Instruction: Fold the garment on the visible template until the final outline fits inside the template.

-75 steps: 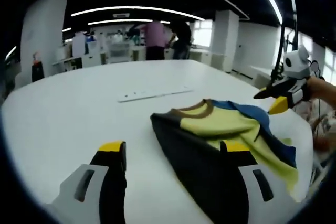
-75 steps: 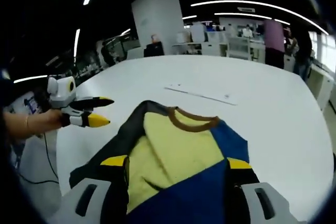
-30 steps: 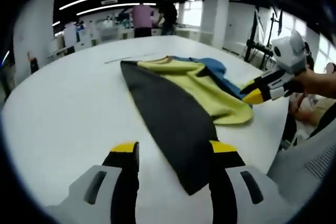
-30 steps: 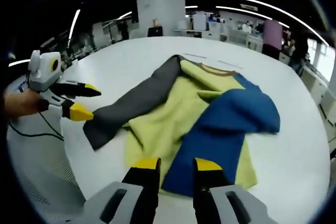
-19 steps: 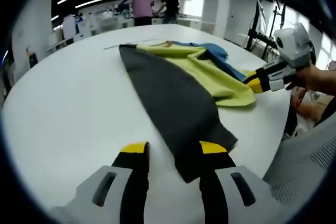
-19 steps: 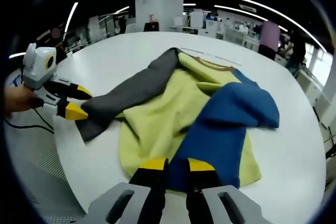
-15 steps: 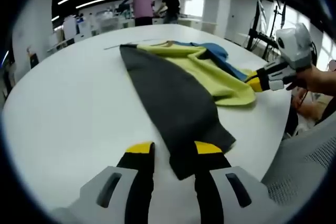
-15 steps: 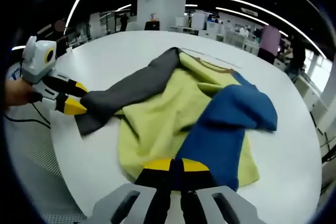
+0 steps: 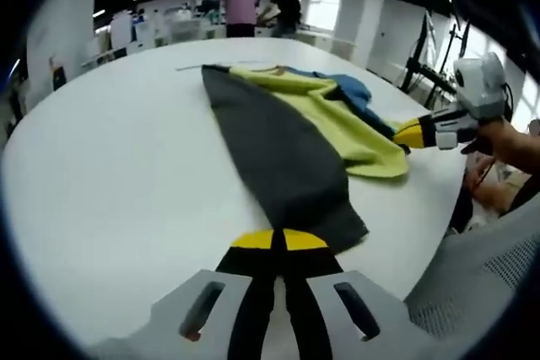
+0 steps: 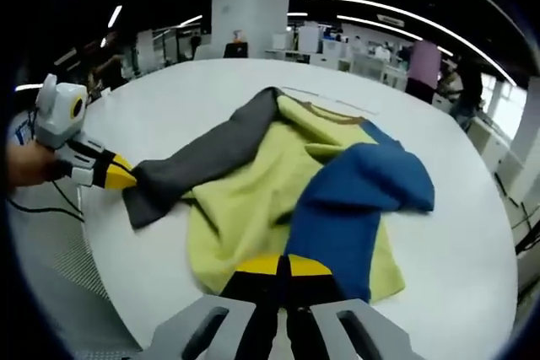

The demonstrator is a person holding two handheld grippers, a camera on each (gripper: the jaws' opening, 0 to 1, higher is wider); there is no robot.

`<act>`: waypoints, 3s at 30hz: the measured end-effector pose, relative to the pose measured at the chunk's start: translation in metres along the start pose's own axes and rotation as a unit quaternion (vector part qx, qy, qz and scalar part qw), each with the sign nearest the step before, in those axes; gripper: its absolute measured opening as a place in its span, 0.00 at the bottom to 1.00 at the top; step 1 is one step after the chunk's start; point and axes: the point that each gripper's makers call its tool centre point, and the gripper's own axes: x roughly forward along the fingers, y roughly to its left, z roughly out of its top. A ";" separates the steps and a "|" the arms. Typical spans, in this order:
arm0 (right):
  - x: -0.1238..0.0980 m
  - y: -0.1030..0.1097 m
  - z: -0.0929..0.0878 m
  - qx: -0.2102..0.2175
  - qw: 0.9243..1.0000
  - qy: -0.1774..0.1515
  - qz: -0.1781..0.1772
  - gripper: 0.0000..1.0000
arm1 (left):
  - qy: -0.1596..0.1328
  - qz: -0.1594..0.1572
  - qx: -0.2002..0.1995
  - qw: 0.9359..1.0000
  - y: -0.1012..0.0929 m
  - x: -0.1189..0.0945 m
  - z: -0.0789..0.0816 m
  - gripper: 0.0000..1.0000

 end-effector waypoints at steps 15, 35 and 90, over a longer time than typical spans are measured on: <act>-0.044 -0.063 0.054 0.094 0.992 -0.079 -0.022 0.00 | -0.087 0.030 -0.041 0.995 0.024 -0.042 0.060 0.00; -0.062 -0.174 0.047 0.123 0.986 -0.051 -0.096 0.00 | -0.081 0.150 -0.047 0.984 0.143 -0.062 0.079 0.00; -0.053 -0.356 -0.046 0.181 0.947 0.120 -0.236 0.00 | 0.066 0.284 -0.016 0.957 0.307 -0.035 0.051 0.00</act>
